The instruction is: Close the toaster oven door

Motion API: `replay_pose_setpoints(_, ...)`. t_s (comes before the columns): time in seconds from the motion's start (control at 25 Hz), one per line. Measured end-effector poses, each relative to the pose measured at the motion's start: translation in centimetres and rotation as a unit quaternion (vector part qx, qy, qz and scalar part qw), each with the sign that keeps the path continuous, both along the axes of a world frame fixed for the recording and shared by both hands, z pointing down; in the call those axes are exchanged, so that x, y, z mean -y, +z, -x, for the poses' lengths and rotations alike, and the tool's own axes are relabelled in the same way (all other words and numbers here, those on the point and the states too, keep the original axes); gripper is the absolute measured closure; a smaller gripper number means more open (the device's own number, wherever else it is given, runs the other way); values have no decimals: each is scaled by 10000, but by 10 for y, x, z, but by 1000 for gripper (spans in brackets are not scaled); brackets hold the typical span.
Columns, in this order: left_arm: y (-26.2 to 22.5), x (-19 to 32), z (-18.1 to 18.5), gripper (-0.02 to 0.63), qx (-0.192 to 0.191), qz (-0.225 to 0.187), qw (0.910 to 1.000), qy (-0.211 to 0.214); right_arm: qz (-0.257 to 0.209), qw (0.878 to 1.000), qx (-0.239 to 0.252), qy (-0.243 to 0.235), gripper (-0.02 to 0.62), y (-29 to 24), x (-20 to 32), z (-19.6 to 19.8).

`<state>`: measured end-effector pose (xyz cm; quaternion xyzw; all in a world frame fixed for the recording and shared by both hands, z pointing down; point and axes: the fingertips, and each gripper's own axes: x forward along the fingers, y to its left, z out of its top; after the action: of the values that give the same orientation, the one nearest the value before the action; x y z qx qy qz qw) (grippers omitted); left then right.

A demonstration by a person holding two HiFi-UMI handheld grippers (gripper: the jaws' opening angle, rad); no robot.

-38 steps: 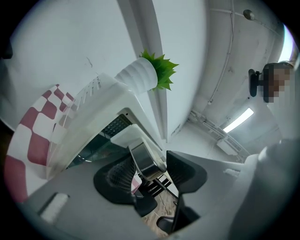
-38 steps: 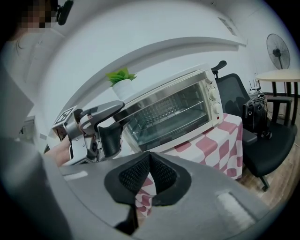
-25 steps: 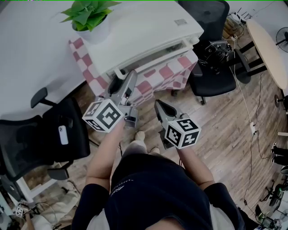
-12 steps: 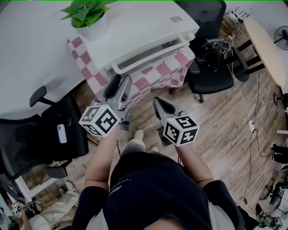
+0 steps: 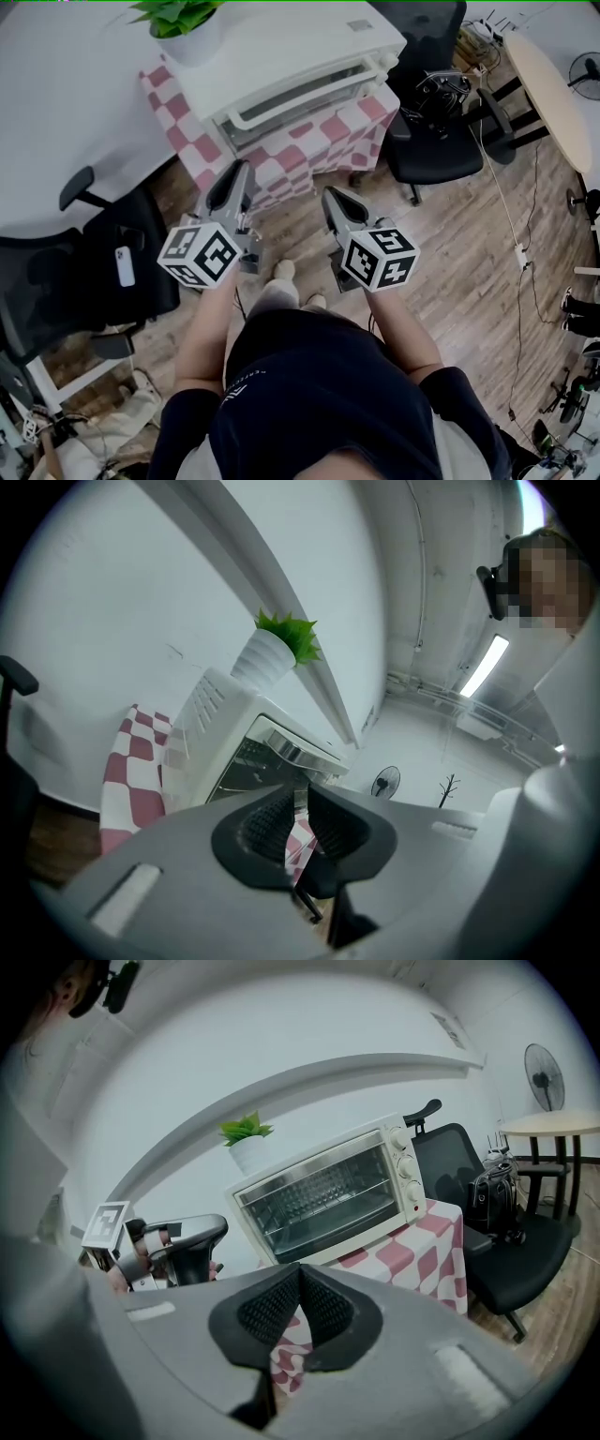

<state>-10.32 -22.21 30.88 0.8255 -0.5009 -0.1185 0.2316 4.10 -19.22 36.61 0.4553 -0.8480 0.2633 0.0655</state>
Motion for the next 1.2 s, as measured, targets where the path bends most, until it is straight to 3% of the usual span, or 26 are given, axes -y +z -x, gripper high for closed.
replay_pose_setpoints(0.12,7,-9,3,606,172,57,9998,-120,-39,10000,13,7,592,-3,-5,-2)
replay_pose_setpoints(0.92,29,-60,-2,606,1141,340,9927,-172,-328,9991,-248,-33,594,-14,-34,-8)
replay_pose_setpoints(1.2,36,-67,-6,606,1156,502,9920,-11,-415,9988,-261,-49,594,-20,-35,-5)
